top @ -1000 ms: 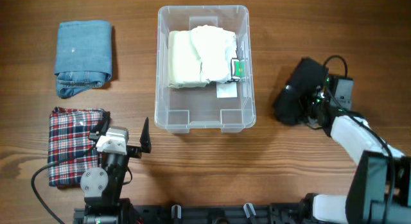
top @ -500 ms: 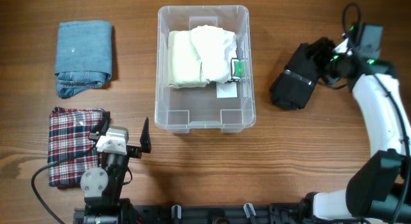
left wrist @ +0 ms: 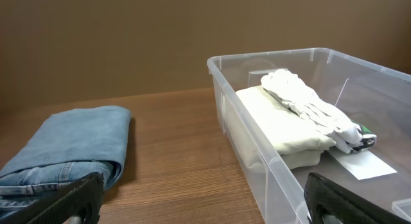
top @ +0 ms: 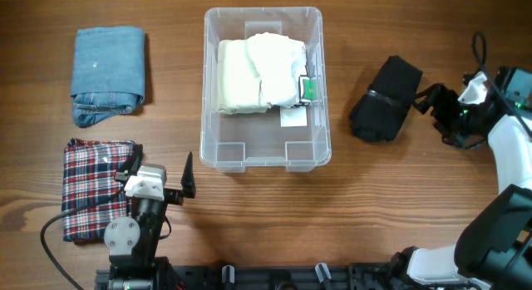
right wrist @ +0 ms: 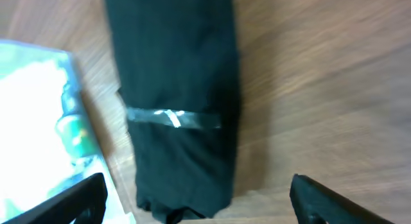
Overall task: Pack container
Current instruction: 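Carry the black bundle with the right gripper over the bin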
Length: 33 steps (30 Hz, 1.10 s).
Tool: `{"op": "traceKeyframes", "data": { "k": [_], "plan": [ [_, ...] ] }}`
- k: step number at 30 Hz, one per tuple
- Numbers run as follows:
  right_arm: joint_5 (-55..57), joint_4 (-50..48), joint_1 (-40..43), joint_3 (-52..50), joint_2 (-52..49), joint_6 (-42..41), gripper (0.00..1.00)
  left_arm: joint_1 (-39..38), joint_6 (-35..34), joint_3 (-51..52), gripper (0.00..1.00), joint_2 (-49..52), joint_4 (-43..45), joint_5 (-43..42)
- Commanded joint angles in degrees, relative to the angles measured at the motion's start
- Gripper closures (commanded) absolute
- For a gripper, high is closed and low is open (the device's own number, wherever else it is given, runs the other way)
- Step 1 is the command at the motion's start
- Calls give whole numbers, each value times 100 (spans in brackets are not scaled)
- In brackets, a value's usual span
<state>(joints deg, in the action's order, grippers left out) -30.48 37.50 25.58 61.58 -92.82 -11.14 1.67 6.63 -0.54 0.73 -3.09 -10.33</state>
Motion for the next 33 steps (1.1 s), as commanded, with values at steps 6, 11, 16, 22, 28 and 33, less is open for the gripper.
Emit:
{"op": "traceKeyframes", "data": {
  "k": [6, 11, 16, 22, 28, 33],
  "plan": [
    [-636, -278, -83, -133, -505, 146, 11, 48, 66, 22, 0, -57, -37, 35],
    [-649, -378, -83, -133, -1005, 155, 10, 48, 66, 22, 0, -57, -37, 35],
    [-649, -584, -94, -133, -1346, 153, 10, 48, 66, 22, 0, -57, -37, 35],
    [-654, -925, -271, -133, -1554, 149, 10, 48, 66, 22, 0, -57, -37, 35],
    [-647, -1438, -573, -133, -1921, -269, 9, 48, 66, 22, 0, -57, -37, 35],
    [-647, -1792, -586, -133, -2006, -407, 21, 48, 66, 22, 0, -57, -37, 37]
  ]
}}
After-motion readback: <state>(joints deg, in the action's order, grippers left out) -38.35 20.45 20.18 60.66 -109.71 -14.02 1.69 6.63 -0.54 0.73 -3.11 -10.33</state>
